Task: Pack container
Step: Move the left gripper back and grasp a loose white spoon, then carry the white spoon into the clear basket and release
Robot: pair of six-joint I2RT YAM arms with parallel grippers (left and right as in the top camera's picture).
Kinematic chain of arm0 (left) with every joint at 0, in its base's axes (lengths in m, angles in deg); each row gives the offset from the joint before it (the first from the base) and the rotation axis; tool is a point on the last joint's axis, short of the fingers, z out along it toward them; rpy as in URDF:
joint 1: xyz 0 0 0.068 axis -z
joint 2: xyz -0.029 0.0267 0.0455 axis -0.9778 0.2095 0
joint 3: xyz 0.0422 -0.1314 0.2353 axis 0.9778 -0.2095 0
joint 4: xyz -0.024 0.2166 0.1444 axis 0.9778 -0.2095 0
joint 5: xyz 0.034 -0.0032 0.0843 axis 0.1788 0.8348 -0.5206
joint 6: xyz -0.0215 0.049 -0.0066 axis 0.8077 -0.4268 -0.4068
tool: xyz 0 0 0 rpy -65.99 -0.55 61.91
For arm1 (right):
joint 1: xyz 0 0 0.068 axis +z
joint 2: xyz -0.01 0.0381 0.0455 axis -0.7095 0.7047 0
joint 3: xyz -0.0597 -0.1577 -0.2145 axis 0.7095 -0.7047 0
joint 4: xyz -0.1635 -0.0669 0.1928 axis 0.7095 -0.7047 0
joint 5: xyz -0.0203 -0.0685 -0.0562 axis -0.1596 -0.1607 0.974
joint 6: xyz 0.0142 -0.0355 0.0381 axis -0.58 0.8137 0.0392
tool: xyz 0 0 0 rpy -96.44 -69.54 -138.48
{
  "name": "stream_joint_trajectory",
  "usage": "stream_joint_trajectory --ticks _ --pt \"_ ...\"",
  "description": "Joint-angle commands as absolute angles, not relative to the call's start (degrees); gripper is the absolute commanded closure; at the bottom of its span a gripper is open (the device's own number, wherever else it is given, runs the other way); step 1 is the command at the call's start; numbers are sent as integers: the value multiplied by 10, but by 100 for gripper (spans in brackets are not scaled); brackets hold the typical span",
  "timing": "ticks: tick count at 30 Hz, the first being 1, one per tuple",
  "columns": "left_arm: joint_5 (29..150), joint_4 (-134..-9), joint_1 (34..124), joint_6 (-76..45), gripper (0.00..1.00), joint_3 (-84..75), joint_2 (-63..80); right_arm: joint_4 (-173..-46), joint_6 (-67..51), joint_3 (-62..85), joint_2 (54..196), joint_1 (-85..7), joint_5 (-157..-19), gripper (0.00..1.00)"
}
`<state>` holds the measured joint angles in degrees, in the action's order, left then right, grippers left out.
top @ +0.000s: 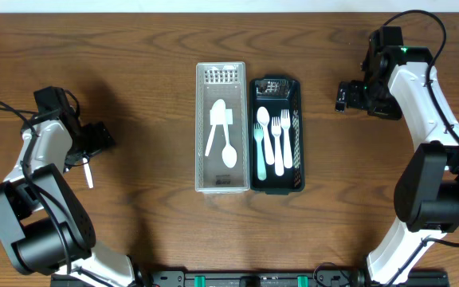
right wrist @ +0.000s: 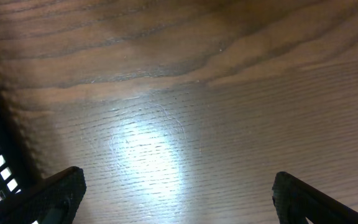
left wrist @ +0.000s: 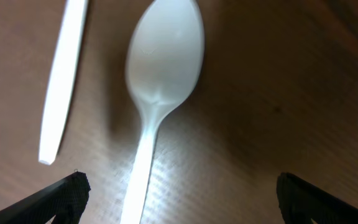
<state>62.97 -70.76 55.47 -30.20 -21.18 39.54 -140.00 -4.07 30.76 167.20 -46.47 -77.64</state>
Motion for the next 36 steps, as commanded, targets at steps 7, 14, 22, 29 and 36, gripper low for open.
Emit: stream_joint_trajectory --ticks 7,14,22,29,36 --pt "674 -684 535 -358 2 -215 448 -1402 -36 305 1676 -467 -768 1" --pt "674 -685 535 -356 2 -215 485 -1406 -36 305 1676 -467 -768 1" --pt "674 -688 535 -355 45 -214 484 -1409 -37 305 1676 -467 -768 1" --pt "673 -688 535 -355 81 -214 484 -1409 -37 305 1676 -467 -768 1" --pt "673 -690 535 -349 94 -210 482 -1410 -37 305 1676 -466 -768 1"
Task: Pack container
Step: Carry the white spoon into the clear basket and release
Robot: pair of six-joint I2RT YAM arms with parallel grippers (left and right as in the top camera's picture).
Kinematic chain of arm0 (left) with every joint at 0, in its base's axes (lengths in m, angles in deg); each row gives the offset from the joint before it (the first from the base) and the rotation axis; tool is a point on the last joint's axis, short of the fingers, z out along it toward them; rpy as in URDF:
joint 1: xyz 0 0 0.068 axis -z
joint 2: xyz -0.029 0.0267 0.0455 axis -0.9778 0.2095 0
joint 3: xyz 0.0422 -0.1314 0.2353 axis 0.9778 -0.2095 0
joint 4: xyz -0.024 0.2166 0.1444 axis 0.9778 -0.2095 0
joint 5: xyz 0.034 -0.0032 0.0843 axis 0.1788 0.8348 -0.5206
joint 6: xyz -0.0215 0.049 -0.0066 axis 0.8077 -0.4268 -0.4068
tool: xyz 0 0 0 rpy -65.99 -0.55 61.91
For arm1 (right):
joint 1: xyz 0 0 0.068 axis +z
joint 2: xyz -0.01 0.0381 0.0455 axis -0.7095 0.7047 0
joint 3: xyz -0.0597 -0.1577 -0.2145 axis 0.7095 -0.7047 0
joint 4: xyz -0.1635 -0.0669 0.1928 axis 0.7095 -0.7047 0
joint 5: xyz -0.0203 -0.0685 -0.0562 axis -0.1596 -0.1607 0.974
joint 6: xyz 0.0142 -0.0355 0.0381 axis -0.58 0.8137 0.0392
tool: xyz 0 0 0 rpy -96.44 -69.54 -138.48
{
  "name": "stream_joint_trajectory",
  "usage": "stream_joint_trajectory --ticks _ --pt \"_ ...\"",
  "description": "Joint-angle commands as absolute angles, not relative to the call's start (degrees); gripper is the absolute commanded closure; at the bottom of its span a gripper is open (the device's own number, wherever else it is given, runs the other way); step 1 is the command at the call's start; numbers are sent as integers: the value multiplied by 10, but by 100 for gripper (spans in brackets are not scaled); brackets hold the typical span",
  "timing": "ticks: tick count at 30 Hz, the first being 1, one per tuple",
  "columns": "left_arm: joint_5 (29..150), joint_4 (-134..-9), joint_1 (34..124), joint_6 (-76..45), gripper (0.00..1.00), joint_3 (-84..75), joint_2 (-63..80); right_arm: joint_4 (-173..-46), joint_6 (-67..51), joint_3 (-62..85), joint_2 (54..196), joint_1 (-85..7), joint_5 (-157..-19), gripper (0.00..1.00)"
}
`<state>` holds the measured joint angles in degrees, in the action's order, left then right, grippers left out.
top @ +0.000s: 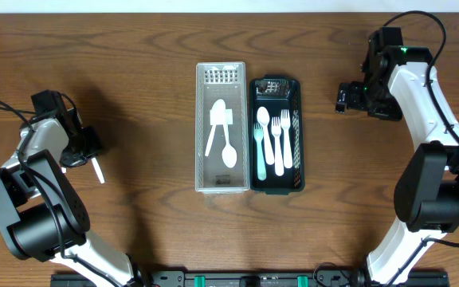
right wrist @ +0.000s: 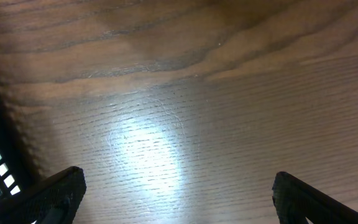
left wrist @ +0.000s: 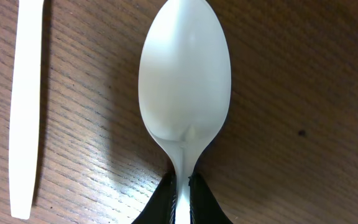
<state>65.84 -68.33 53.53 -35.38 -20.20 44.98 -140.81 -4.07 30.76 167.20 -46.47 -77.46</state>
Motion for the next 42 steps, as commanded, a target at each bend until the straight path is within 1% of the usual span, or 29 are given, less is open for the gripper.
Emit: stream_joint_trajectory --ticks 1,7,11,15,20,23,26,33,37,38,39,40,41,42 --pt "673 -694 535 -342 94 -206 480 -1410 -37 305 1676 -466 -768 1" --pt "674 -748 558 -336 94 -141 417 -1409 -37 305 1676 -466 -768 1" --pt "681 -793 615 -336 94 -83 341 -1404 -36 305 1676 -466 -768 1" --pt "684 -825 715 -331 94 -49 270 -1401 -36 305 1676 -466 -769 1" --pt "684 -826 874 -296 95 -46 226 -1402 -36 305 1676 -466 -769 1" --pt "674 -822 965 -295 94 -50 237 -1401 -37 305 1676 -466 -769 1" --pt "624 -819 1021 -295 94 -57 268 -1402 -37 305 1676 -466 -769 1" --pt "626 -811 1071 -270 94 -60 389 -1401 -37 305 1676 -466 -770 1" --pt "626 -800 1079 -271 93 -59 421 -1402 -37 305 1676 -466 -773 1" --pt "626 -802 1078 -272 91 -56 419 -1402 -36 305 1676 -466 -773 1" --pt "626 -807 1076 -279 66 -49 413 -1402 -36 305 1676 -466 -773 1" --pt "626 -814 1073 -290 44 -39 405 -1402 -36 305 1676 -466 -773 1" --pt "626 -821 1069 -302 30 -28 395 -1402 -36 305 1676 -466 -773 1" --pt "625 -829 1062 -314 26 -15 383 -1402 -36 305 1676 -466 -772 1"
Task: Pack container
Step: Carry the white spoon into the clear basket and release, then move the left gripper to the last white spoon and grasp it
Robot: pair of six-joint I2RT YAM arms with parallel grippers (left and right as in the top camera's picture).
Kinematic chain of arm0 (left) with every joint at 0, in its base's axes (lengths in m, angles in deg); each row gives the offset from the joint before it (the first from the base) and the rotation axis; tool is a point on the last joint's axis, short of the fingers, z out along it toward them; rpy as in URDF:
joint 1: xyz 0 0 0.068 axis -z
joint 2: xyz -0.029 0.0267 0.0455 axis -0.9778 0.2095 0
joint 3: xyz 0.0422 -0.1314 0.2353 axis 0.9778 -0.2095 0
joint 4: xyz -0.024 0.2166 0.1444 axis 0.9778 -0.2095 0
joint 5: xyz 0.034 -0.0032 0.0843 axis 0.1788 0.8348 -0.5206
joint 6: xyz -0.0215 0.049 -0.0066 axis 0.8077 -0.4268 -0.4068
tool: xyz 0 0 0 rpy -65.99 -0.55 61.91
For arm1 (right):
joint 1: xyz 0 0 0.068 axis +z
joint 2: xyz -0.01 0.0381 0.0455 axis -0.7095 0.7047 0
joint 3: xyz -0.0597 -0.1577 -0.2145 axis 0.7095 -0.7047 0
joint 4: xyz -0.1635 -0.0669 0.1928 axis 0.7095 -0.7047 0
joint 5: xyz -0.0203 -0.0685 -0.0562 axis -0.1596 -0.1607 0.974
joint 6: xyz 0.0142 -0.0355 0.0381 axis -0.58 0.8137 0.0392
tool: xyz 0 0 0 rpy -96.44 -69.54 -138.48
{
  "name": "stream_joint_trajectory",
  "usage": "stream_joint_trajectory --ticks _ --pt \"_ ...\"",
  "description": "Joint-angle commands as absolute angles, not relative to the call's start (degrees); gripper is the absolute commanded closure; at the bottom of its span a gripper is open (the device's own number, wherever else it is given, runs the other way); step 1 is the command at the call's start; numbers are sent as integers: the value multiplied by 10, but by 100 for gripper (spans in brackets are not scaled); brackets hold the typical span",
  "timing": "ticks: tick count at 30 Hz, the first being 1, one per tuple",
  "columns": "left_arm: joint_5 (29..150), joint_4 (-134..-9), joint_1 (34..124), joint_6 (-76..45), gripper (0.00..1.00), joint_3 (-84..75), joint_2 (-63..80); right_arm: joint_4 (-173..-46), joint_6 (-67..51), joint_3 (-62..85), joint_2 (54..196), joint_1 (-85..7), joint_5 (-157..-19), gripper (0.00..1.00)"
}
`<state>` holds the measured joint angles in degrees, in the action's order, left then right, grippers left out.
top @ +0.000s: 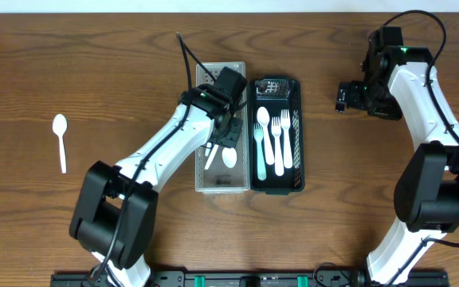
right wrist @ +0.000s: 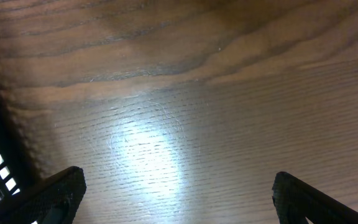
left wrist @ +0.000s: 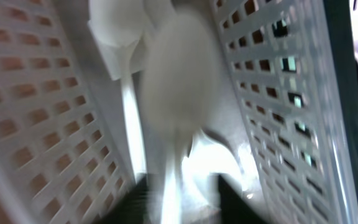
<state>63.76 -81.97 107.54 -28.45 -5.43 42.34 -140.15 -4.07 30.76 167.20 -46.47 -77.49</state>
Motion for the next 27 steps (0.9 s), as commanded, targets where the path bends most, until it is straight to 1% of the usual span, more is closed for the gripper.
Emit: stream_joint_trajectory --ticks 1,2,4,7,11,15,20,27 --pt "623 -835 1055 -323 21 -2 371 -1402 -36 305 1676 -466 -772 1" --pt "623 -841 1042 -334 16 11 355 -1402 -36 305 1676 -466 -772 1" --pt "621 -852 1010 -348 9 34 325 -1402 -36 305 1676 -466 -772 1" --pt "619 -857 925 -357 0 50 281 -1405 -37 305 1676 -466 -773 1" --pt "620 -862 765 -357 2 50 262 -1409 -45 305 1676 -466 -773 1" --pt "624 -858 638 -358 2 50 288 -1408 -55 305 1676 -466 -773 1" --pt "624 -822 557 -371 2 50 362 -1408 -73 305 1676 -466 -775 1" --pt "624 -778 507 -370 2 50 489 -1413 -73 305 1676 -466 -772 1"
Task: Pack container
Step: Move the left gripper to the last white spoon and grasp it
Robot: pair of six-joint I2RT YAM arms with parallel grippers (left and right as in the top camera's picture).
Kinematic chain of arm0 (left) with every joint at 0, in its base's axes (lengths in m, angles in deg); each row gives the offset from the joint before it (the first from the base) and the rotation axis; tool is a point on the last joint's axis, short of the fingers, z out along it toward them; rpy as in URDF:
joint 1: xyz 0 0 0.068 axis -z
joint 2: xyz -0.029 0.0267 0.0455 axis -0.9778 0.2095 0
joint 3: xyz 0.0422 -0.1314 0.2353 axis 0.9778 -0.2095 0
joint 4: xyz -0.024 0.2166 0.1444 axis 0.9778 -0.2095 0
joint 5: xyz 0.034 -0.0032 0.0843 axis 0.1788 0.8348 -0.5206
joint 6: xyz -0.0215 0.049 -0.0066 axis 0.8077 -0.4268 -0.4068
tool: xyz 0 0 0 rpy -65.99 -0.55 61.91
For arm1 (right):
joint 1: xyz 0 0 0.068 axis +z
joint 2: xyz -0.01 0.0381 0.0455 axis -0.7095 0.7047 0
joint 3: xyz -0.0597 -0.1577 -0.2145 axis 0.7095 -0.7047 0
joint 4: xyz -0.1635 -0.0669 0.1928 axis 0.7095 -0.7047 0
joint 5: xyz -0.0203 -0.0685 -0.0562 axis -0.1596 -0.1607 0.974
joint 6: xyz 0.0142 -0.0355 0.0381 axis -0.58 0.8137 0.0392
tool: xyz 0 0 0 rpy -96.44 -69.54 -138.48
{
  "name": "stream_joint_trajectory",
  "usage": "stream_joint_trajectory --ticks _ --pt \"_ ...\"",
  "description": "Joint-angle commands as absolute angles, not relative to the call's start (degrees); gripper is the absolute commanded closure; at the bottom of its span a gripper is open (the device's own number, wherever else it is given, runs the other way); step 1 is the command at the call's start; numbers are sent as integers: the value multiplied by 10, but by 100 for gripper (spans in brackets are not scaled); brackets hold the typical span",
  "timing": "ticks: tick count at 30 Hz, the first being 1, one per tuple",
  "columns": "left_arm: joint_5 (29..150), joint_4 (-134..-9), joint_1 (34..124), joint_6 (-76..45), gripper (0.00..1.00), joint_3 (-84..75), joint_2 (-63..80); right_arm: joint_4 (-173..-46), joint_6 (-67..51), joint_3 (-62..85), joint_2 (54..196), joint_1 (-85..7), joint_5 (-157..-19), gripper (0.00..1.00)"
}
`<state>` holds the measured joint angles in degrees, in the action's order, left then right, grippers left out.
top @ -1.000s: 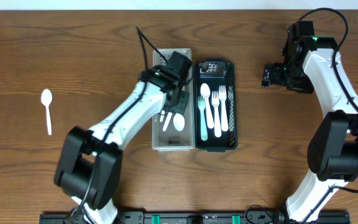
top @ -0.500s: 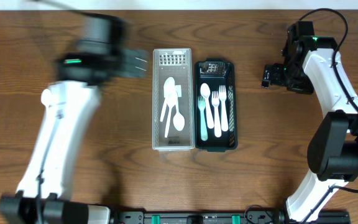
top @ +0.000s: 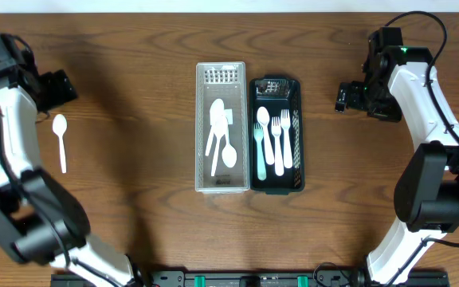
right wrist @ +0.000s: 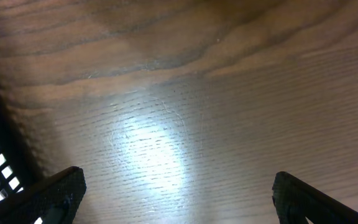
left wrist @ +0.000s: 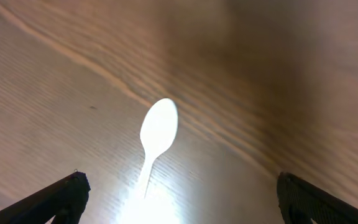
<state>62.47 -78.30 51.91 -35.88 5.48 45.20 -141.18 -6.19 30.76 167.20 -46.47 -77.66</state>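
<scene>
A white plastic spoon [top: 60, 139] lies on the wooden table at the far left, seen again as the spoon [left wrist: 157, 132] in the left wrist view. My left gripper [top: 59, 86] hovers above and just behind it, open and empty, as the left gripper [left wrist: 179, 202] shows with its fingertips [left wrist: 64, 194] far apart. The clear white container [top: 201, 127] at the centre holds white spoons [top: 222, 134]. My right gripper [top: 343, 97] hangs open over bare wood right of the black basket; the right gripper [right wrist: 179, 199] has nothing between its fingers.
A black mesh basket [top: 297, 171] stands against the white container's right side and holds white forks and a pale green utensil [top: 260, 147]. Its edge shows at the left of the right wrist view. Bare wood surrounds the spoon on the left.
My left gripper was down inside the white container with a spoon; now it is open and empty at the far left over the loose spoon. One more spoon lies in the container. The right arm stayed still.
My left gripper stood open over a spoon at the left of the table. Then it was shut on that spoon's handle. Then it was in the white container with the spoon. Now the spoon lies there and the gripper is open over another spoon at the left.
</scene>
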Motion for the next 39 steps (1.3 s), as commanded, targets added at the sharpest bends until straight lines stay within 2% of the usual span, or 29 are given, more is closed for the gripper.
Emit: stream_joint_trajectory --ticks 1,9,32,33,35,39 --pt "624 -775 503 -371 2 50 505 -1413 -73 305 1676 -466 -773 1" --pt "624 -776 483 -373 2 50 574 -1413 -89 305 1676 -466 -773 1" --pt "624 -801 476 -383 0 49 637 -1430 -88 305 1676 -466 -772 1" --pt "624 -802 476 -383 4 49 637 -1432 -88 305 1676 -466 -772 1" --pt "624 -805 476 -383 22 49 637 -1434 -88 305 1676 -466 -772 1" --pt "624 -812 476 -383 33 49 637 -1434 -88 305 1676 -466 -768 1"
